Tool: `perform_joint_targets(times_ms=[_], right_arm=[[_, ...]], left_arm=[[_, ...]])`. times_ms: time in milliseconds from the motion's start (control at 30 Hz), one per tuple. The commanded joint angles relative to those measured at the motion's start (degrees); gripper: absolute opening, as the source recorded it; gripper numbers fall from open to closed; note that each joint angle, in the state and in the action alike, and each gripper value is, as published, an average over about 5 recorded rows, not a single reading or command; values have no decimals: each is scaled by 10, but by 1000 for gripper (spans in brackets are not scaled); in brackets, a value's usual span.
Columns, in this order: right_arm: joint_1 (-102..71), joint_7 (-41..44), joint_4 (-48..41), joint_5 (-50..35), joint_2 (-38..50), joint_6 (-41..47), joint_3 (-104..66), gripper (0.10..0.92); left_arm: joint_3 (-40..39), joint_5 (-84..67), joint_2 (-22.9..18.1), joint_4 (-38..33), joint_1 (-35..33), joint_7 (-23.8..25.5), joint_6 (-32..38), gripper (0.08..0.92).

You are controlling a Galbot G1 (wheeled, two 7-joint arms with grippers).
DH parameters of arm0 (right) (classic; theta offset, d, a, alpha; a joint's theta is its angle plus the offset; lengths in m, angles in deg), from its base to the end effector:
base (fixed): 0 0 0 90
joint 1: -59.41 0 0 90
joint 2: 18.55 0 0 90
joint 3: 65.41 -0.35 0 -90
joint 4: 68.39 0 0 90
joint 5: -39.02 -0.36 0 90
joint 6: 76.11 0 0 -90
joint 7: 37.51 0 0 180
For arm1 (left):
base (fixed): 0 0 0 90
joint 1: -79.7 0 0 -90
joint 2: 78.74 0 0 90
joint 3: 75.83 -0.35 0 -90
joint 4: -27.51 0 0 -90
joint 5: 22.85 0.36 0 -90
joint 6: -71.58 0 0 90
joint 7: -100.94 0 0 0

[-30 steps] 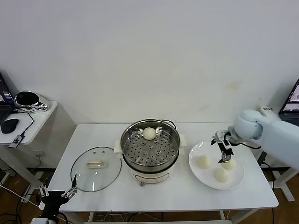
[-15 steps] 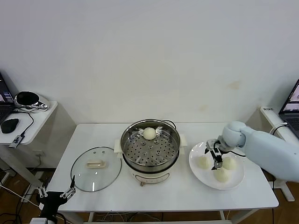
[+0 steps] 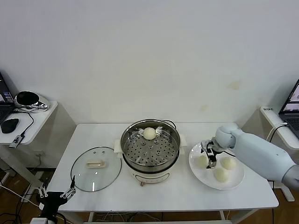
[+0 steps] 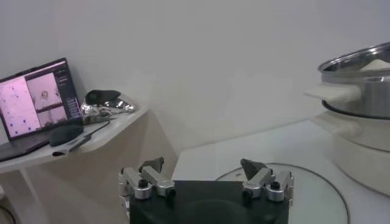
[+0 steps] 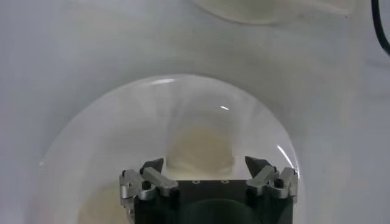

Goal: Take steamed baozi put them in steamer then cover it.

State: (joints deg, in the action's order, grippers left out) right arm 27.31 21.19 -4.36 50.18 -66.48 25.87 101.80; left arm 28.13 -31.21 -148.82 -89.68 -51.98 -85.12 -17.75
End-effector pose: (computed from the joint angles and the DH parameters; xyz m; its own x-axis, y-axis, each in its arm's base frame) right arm 0.5364 -0.1058 -0.2519 -0.1993 -0.0666 0.9777 -0.9680 -0.1418 -0.2070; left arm 0.1336 0.1358 -0.3172 -0.9769 -0.1442 0.1576 -0.0935 0.9519 0.2917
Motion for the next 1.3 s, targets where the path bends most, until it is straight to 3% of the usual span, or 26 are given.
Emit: perform_joint_targets(times_ms=[33, 367, 567, 1067, 1300], right_arm=[[-8, -4, -27, 11, -15, -3, -10, 766], [-13, 4, -30, 10, -20, -4, -12, 629], [1, 13, -14, 3, -11, -4, -7, 588], [234, 57, 168, -162, 118, 60, 125, 606], [422, 42, 220, -274, 102, 107, 237, 611]], left_arm=[[-1, 0, 0, 0, 0, 0, 0, 823], [0, 1, -1, -1, -3, 0, 0, 823], [0, 1, -1, -2, -4, 0, 0, 823], [-7, 1, 2, -5, 1, 1, -1, 823], [-12, -2, 8, -3, 6, 1, 0, 823]])
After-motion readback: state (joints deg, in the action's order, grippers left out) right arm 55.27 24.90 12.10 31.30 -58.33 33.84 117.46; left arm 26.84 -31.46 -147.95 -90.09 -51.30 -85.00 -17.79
